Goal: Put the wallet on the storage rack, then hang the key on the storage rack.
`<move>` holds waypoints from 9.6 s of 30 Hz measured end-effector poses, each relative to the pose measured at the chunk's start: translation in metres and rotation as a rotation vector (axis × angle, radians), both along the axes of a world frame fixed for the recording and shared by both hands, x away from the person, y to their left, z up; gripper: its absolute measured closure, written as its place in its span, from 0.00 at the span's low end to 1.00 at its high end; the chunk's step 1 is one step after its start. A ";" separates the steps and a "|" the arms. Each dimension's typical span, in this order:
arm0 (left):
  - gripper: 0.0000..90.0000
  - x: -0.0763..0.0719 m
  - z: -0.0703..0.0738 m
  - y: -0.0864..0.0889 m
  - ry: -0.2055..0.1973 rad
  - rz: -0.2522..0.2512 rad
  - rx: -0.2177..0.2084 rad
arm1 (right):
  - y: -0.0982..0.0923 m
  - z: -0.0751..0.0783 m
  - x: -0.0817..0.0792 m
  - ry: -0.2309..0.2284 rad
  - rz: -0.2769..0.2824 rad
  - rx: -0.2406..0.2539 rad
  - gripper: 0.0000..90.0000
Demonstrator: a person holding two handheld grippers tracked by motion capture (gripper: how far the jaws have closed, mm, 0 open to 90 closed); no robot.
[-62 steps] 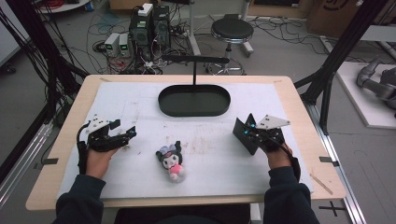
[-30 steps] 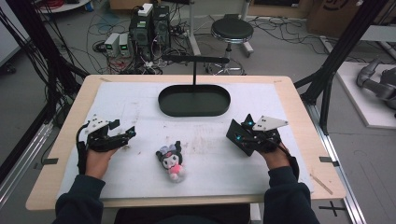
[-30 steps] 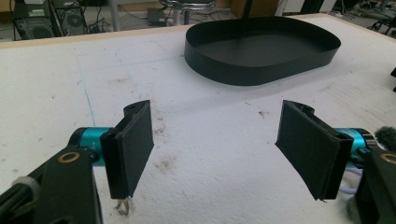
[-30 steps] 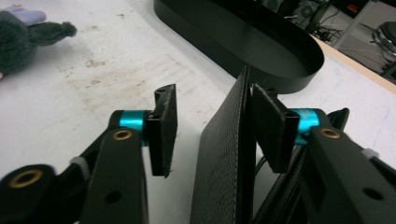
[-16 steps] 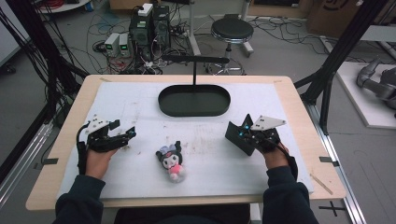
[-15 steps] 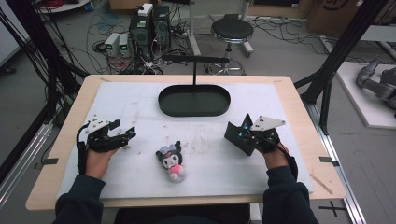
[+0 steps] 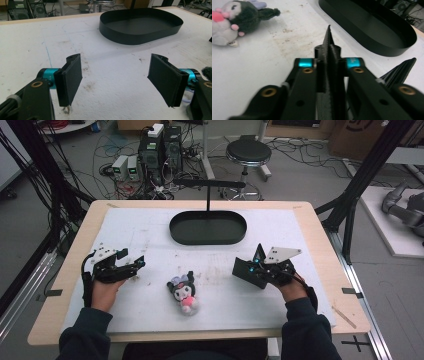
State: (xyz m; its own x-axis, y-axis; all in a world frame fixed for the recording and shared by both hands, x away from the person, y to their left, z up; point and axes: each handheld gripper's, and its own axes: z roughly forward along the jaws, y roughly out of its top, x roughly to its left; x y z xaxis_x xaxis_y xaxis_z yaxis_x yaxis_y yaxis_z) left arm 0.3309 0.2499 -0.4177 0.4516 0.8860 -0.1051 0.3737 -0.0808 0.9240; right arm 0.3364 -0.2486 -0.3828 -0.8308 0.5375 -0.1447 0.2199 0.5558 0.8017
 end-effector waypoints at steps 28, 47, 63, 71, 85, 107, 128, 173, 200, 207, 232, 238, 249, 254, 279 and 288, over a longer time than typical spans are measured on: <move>0.30 0.000 0.000 0.002 -0.003 0.005 -0.001 | -0.006 0.004 -0.003 -0.152 -0.189 0.035 0.31; 0.30 0.000 0.000 0.002 -0.002 0.006 0.001 | -0.021 -0.027 0.002 0.098 -0.297 0.100 0.77; 0.30 0.000 0.000 0.003 -0.011 0.003 -0.007 | -0.009 0.007 0.028 -0.029 -0.270 0.178 0.86; 0.30 0.000 -0.001 0.006 -0.012 0.005 -0.009 | 0.024 0.022 0.073 -0.089 -0.228 0.160 0.86; 0.30 0.000 -0.002 0.008 -0.011 0.007 -0.010 | 0.069 0.003 0.140 -0.050 -0.294 0.039 0.86; 0.30 -0.001 -0.003 0.011 -0.015 0.015 -0.013 | 0.113 -0.030 0.177 -0.186 -0.474 -0.201 0.85; 0.30 -0.001 -0.001 0.012 -0.014 0.007 -0.025 | 0.093 -0.003 0.163 -0.014 -0.350 0.129 0.38; 0.33 -0.002 0.000 -0.014 0.001 -0.117 -0.033 | -0.038 -0.015 0.033 -0.042 -0.380 0.114 0.23; 0.49 -0.004 -0.018 -0.087 0.193 -0.416 -0.030 | -0.038 -0.016 0.032 -0.038 -0.367 0.104 0.24; 0.75 0.002 -0.023 -0.080 0.293 -0.513 -0.156 | -0.038 -0.016 0.033 -0.034 -0.366 0.101 0.24; 0.61 0.009 -0.020 -0.060 0.383 -0.530 -0.203 | -0.037 -0.016 0.033 -0.027 -0.361 0.100 0.24; 0.67 0.011 -0.026 -0.071 0.397 -0.578 -0.215 | -0.037 -0.016 0.032 -0.029 -0.357 0.098 0.24; 0.95 0.011 -0.009 -0.059 0.289 -0.550 -0.200 | -0.038 -0.015 0.032 -0.032 -0.357 0.103 0.24; 0.95 0.020 0.007 -0.035 0.245 -0.491 -0.167 | -0.038 -0.015 0.032 -0.036 -0.357 0.106 0.24; 0.31 0.005 0.010 -0.109 0.283 -0.030 0.095 | -0.038 -0.015 0.032 -0.029 -0.367 0.113 0.24; 0.25 0.007 -0.008 -0.117 0.327 -0.111 0.075 | -0.038 -0.016 0.034 -0.026 -0.362 0.105 0.24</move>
